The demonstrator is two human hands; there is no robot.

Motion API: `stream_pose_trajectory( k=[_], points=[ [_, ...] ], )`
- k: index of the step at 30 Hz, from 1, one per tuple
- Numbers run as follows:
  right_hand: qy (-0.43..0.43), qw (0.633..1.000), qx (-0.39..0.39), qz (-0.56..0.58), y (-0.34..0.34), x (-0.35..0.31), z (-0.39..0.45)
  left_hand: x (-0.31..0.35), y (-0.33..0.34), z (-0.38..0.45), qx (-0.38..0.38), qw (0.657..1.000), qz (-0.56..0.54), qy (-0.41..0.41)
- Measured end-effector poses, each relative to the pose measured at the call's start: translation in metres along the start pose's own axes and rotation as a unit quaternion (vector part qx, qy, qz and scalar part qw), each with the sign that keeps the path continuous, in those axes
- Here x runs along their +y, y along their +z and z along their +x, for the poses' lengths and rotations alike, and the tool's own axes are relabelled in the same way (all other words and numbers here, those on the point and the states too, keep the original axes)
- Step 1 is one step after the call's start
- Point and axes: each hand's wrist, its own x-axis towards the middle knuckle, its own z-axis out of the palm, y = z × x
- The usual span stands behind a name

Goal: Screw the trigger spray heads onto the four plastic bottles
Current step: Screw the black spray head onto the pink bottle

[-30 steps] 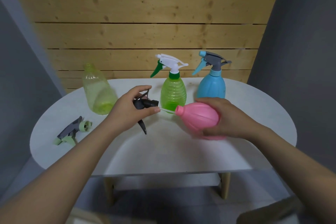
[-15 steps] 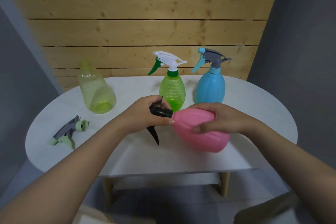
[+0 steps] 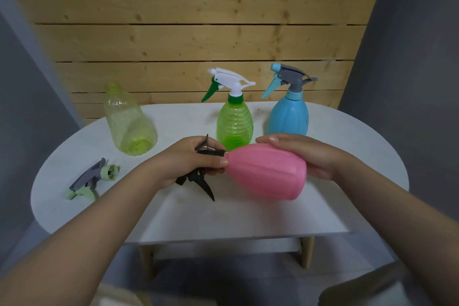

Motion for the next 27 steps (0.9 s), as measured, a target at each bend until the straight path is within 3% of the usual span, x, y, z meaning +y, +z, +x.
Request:
stream_pose_trajectory(
  k=[5, 12, 14, 21, 27],
  points=[
    [0.001, 0.994, 0.035, 0.107, -0.008, 0.003, -0.003, -0.004, -0.011, -0.001, 0.060, 0.996, -0.070, -0.003],
    [0.029, 0.997, 0.064, -0.017, 0.000, 0.004, -0.005, -0.008, -0.017, -0.007, 0.069, 0.997, -0.006, 0.037],
    [0.045, 0.997, 0.060, -0.030, 0.000, 0.006, -0.003, -0.008, -0.017, -0.008, 0.070, 0.997, -0.008, 0.034],
    [-0.004, 0.994, -0.009, 0.106, -0.004, 0.009, -0.003, -0.006, -0.021, -0.010, 0.076, 0.996, -0.048, 0.003],
    [0.041, 0.997, 0.041, -0.040, 0.002, 0.006, -0.005, -0.003, -0.021, -0.012, 0.081, 0.996, -0.001, 0.023]
  ],
)
